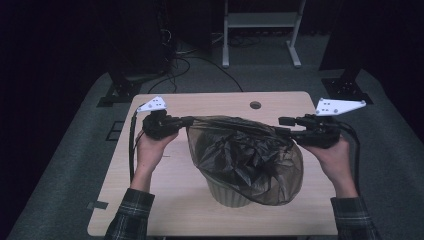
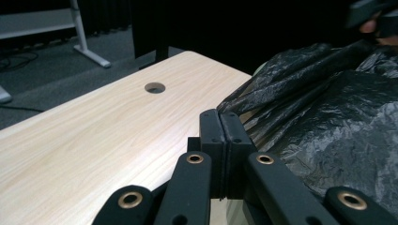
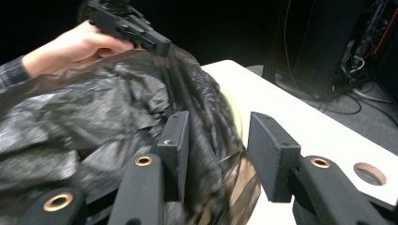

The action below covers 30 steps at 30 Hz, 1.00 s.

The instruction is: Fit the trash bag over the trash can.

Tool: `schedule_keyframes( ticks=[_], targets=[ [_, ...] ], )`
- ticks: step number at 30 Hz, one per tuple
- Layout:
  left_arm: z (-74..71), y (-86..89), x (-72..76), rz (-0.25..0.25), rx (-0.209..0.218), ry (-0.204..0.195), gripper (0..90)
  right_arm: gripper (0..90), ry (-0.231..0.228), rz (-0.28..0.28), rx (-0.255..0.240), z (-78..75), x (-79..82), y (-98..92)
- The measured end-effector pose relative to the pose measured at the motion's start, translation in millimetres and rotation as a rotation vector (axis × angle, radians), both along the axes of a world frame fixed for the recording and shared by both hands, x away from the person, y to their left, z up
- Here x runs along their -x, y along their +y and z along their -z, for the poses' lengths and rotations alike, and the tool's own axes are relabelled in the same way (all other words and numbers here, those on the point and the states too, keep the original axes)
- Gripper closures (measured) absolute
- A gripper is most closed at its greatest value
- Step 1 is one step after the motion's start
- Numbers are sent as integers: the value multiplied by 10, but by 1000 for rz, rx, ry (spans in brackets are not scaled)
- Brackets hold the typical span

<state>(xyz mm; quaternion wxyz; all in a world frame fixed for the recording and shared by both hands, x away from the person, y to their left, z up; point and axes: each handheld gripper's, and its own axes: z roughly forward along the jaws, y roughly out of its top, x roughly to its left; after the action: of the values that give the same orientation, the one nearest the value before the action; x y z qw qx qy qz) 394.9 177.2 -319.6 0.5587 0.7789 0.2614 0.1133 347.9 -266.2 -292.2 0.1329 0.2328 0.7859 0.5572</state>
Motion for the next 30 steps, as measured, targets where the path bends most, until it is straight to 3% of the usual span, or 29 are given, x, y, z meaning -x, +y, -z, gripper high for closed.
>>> schedule_keyframes(
  ticks=[3, 9, 12, 15, 19, 21, 23, 30],
  targets=[
    [-16, 3, 15, 5, 3, -6, 888, 582, 22, 14, -33, 7, -164, 35],
    [-43, 5, 23, 10, 5, -16, 888, 631, 80, -54, 7, 91, -369, 221],
    [-44, 9, 22, 13, 4, -20, 888, 808, 105, -87, 29, 154, -400, 292],
    [-37, 24, 24, 15, 3, -26, 888, 900, 82, -70, 18, 155, -398, 301],
    [16, 14, -8, 17, 7, -19, 888, 900, 69, -1, 4, 159, -466, 272],
    [58, -18, -33, 18, -3, -8, 888, 900, 63, 32, 11, 181, -514, 272],
    [111, -49, -59, 5, -43, 3, 889, 900, 58, 76, 29, 224, -570, 292],
    [331, -14, -106, -16, -106, 84, 889, 900, 135, 97, 65, 515, -762, 397]
  ],
)
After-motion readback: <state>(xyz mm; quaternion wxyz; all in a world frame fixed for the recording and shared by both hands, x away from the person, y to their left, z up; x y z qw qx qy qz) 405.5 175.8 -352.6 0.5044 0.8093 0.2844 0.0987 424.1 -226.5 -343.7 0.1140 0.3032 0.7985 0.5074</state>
